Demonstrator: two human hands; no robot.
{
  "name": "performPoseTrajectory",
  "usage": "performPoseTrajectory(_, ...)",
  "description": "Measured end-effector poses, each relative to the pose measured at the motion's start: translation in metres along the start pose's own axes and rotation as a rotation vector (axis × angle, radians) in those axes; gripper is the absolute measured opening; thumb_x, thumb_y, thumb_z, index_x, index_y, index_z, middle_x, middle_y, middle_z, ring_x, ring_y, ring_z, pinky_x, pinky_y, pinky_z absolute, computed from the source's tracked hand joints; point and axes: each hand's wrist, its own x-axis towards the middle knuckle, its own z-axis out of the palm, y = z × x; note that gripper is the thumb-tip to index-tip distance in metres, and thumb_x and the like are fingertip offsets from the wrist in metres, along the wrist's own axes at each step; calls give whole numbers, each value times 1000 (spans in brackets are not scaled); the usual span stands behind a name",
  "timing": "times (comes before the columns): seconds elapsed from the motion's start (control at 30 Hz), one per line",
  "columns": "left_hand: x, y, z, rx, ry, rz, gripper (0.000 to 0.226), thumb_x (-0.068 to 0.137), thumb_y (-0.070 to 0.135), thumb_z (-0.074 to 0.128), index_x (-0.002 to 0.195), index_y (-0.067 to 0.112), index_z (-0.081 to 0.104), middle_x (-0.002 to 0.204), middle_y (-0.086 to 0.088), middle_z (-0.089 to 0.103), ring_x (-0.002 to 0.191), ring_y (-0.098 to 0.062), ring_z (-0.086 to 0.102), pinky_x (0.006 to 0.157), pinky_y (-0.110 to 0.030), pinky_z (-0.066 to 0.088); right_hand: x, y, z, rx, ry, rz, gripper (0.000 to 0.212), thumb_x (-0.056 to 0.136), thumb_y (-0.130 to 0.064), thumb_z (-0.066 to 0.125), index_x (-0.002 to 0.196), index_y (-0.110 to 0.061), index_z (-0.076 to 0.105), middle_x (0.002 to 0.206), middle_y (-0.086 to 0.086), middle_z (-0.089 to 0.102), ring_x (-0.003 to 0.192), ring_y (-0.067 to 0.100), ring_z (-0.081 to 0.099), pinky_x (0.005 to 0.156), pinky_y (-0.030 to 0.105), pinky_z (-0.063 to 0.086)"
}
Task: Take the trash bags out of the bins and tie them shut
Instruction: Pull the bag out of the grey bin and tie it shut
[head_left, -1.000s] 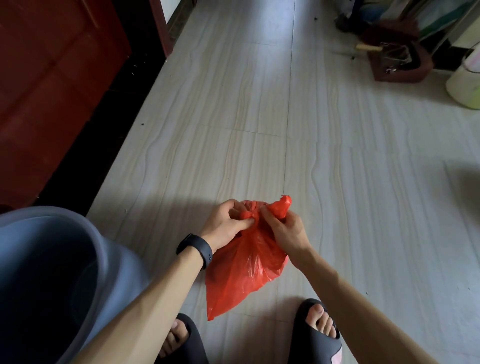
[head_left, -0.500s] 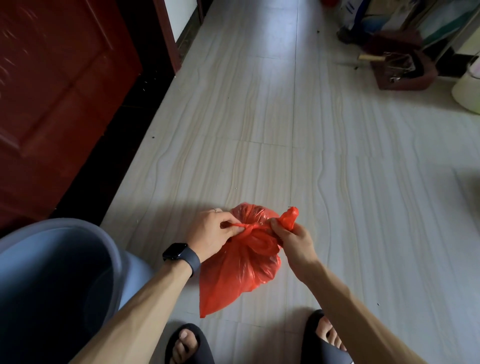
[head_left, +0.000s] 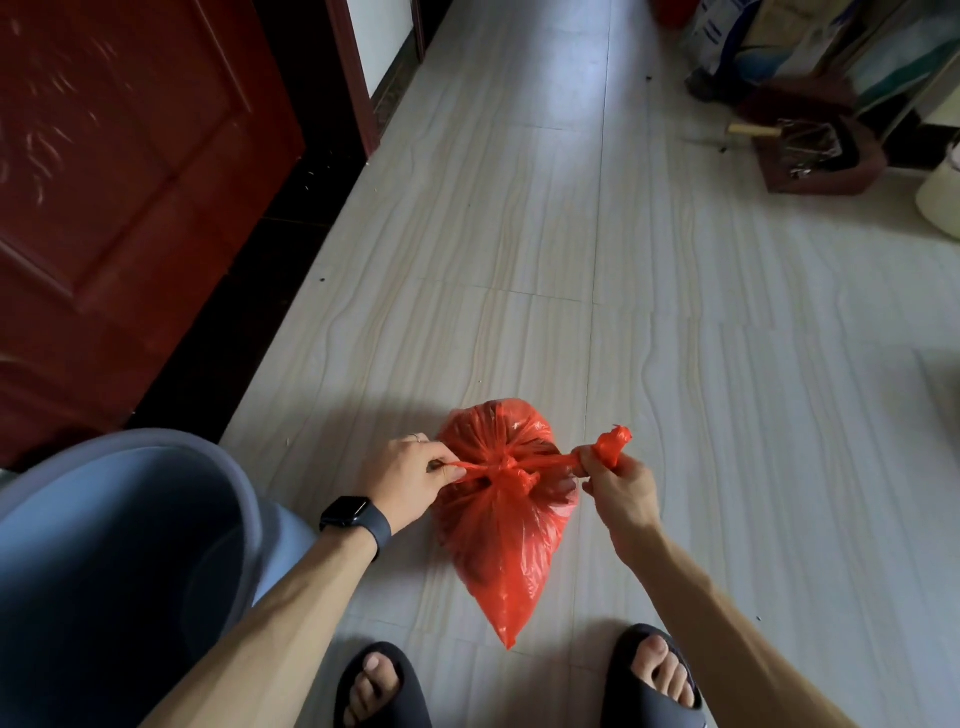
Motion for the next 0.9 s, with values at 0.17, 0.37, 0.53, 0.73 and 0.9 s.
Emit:
performPoseTrajectory(0.17,-11,17,15,-173,86,192,39,78,36,63,114,24,68,117,5,53,111,-6,51,99,-6,30,-9,-11,4,-33,-33,-97,19,92,-37,62,81,-29,75,82,-6,75,86,19,69,84,43,56)
performPoseTrajectory(0.37,8,48,52,36,103,346,30,91,48,50,104,35,73,123,3,66,115,-23,59,99,-43,46,-18,-33,12,130,-68,-151,22,99,-36,56,93,-26,74,87,-2,76,79,16,69,79,35,57)
performPoseTrajectory(0.53,13,55,57,-16,81,193,43,100,46,29,105,25,66,103,7,71,102,-14,63,91,-38,48,-18,-34,11,39,-48,-192,24,102,-38,50,97,-29,72,89,-5,76,79,15,71,82,42,59)
performPoseTrajectory(0.73,28,65,57,-149,11,42,28,99,53,35,95,36,56,77,7,69,77,-12,66,70,-34,49,-17,-40,20,-71,-76,-254,24,102,-29,48,97,-26,72,88,-3,76,80,13,72,83,44,58)
performPoseTrajectory(0.9,27,55,66,-74,0,122,35,94,57,38,77,35,60,85,15,63,87,-10,61,73,-31,45,-14,-46,17,-63,-36,-240,26,102,-27,48,91,-23,71,84,-3,75,73,8,71,78,38,58)
